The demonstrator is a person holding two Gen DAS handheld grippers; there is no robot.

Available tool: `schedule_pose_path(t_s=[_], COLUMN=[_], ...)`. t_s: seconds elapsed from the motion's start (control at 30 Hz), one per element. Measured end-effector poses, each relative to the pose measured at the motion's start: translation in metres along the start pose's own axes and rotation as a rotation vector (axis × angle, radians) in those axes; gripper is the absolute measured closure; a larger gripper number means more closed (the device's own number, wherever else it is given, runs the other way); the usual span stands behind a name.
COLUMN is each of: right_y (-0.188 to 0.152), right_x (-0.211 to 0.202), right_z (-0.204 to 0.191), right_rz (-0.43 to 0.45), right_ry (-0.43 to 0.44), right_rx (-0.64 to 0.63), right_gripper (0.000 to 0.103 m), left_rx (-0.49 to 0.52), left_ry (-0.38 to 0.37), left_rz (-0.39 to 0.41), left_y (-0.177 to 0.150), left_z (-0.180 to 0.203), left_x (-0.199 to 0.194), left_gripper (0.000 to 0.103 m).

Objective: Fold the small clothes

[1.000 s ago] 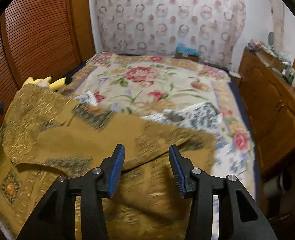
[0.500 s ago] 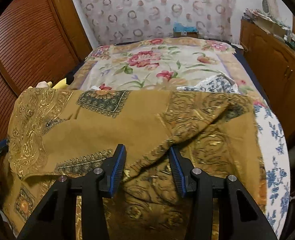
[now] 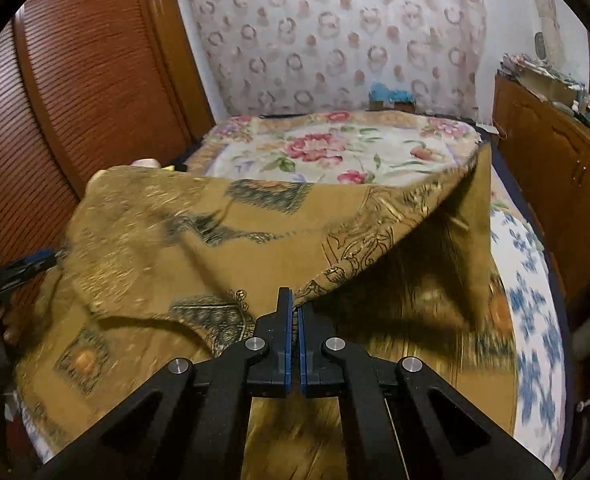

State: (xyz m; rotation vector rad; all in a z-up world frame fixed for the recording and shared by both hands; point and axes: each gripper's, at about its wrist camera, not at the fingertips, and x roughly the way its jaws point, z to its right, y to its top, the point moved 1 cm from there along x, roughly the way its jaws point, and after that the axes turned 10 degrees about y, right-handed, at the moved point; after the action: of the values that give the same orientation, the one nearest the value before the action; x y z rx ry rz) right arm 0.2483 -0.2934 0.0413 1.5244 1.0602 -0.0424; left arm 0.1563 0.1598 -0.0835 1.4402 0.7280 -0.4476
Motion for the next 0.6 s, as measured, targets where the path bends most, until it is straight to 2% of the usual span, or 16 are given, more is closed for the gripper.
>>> schedule_pose_path(t_s=[0.17,0.3,0.43,0.53,0.57,0.6], right_y=[-0.038,-0.067,-0.079,-0.077,-0.076,-0.075], right_x=[-0.019,-0.026,-0.034,-0.045,-0.047,-0.051], right_z=[-0.01,-0.019,-0.02,-0.017,-0.015,-0.011], right_rz=[-0.014,-0.05,-0.061,-0.036,-0.025,-0.011], right_ry=[0.058,0.051,-0.026,-0.082,-0.094,-0.102], right_rx=[0.045,0.028,-0.004,-0.01,-0.006,-0.003], right_gripper=[0.101,0.101,0.095,0.075,0.063,0.058], left_rx=[0.019,0.024,0.031,0.03,0.029,0.029], left_ry=[0.003,0.007,0.021,0.031,0.032,0.032], left_rz=[0.031,0.044,0.042,0.031,0.028,0.024], left_y=[0.001,0.003,0.004,0.006,0.007,0.007], left_z=[0.002,0.002,0.0,-0.002,-0.003,-0.004], left_x=[-0.012,-0.018,-0.014,-0.006,-0.004,-0.001], left_gripper=[0.04,0.04,0.04,0.04,0.04,0.04])
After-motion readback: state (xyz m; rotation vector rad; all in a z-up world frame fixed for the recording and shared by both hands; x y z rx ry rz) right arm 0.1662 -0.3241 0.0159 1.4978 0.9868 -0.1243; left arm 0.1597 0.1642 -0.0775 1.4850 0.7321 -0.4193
